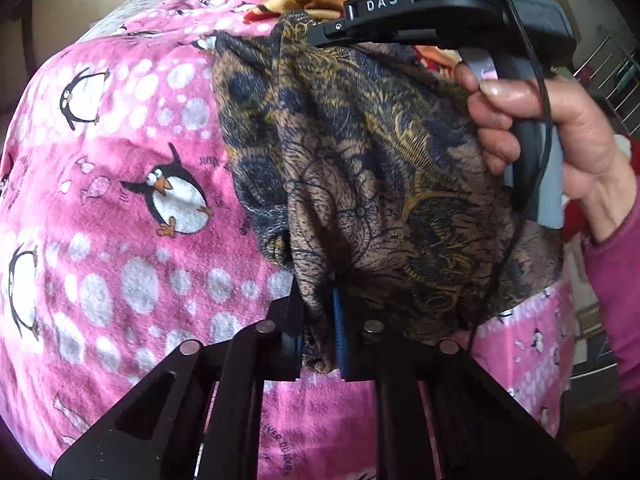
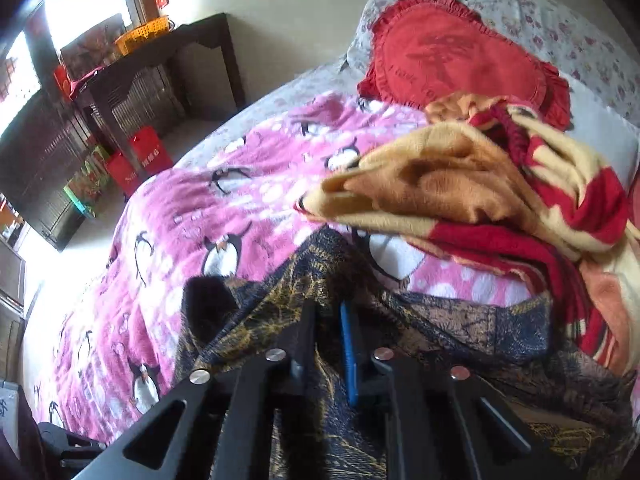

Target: Fold small clothes

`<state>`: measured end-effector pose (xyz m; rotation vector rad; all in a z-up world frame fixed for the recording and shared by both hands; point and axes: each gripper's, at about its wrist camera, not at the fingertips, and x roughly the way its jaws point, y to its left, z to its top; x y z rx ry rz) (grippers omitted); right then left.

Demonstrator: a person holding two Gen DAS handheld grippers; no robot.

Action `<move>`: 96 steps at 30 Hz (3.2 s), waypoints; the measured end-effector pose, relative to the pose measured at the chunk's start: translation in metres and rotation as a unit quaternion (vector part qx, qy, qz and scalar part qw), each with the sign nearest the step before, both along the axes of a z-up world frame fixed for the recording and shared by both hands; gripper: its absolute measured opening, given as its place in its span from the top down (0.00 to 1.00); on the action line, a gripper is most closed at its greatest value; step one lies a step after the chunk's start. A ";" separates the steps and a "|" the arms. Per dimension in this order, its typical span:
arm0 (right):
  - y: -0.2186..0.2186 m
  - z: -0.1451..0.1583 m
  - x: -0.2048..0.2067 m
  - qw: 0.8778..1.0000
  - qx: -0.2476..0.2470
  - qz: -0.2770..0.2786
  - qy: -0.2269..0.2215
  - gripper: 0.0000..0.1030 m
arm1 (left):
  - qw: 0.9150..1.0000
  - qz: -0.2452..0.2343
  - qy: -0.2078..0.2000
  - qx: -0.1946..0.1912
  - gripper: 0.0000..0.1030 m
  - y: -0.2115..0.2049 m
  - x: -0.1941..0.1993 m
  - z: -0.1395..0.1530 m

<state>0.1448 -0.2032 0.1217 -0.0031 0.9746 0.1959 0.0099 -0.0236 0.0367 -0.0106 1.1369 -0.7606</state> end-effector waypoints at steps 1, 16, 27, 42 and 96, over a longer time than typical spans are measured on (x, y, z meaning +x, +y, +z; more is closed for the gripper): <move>0.001 0.006 -0.002 1.000 0.002 0.001 -0.009 0.92 | 1.000 -0.002 -0.005 -0.004 0.93 0.006 0.000 0.005; 0.000 0.013 -0.016 0.995 0.093 -0.008 -0.026 0.80 | 1.000 0.029 -0.003 -0.002 0.97 0.030 0.002 0.007; -0.054 -0.005 -0.076 0.995 0.014 -0.094 -0.002 0.64 | 0.997 0.067 -0.019 0.030 0.78 0.031 0.000 0.011; -0.019 0.008 -0.093 0.996 0.028 -0.083 -0.004 0.64 | 0.991 0.108 -0.055 0.064 0.74 0.029 -0.006 0.019; 0.057 0.009 0.016 0.982 0.038 0.030 0.180 0.23 | 0.985 0.069 -0.085 -0.131 0.70 -0.052 -0.008 0.045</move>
